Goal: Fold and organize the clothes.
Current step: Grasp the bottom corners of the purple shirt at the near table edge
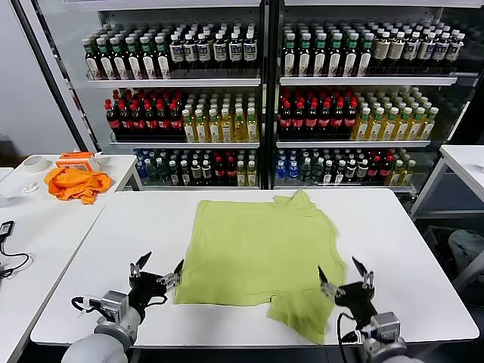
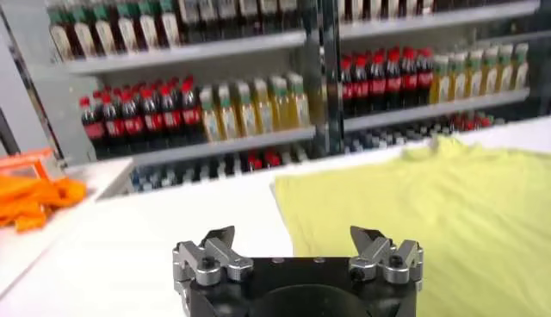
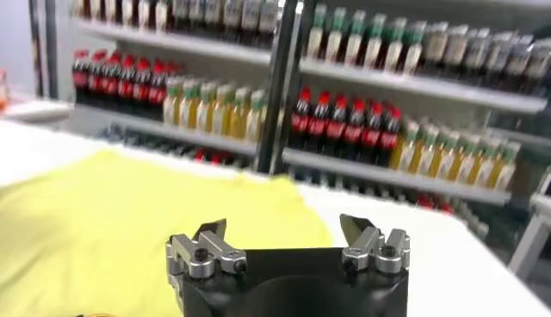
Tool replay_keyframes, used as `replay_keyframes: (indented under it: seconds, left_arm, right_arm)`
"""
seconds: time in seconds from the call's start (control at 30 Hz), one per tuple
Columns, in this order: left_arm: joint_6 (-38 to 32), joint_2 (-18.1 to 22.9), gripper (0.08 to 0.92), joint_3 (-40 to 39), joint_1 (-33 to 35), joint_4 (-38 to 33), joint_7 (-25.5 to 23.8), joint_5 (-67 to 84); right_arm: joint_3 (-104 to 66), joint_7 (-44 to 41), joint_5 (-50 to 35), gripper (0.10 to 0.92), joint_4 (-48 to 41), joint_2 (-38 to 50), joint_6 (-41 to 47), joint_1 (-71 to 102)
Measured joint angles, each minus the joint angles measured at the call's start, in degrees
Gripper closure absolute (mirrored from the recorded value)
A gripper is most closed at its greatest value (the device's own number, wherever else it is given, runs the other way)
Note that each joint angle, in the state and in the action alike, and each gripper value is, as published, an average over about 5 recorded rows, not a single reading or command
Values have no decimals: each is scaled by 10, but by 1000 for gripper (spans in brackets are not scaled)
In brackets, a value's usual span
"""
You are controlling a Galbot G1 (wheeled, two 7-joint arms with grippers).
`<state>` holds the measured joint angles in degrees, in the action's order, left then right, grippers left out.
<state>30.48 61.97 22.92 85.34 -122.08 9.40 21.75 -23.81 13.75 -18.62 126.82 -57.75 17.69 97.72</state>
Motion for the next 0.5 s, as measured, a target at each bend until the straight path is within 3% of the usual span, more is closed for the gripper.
replay_keyframes:
  seconds: [0.5]
  left_arm:
    - [10,8,177,-20,0,17,44,28]
  right_arm:
    - [35,28,-21,203,-14,-14,-1,15]
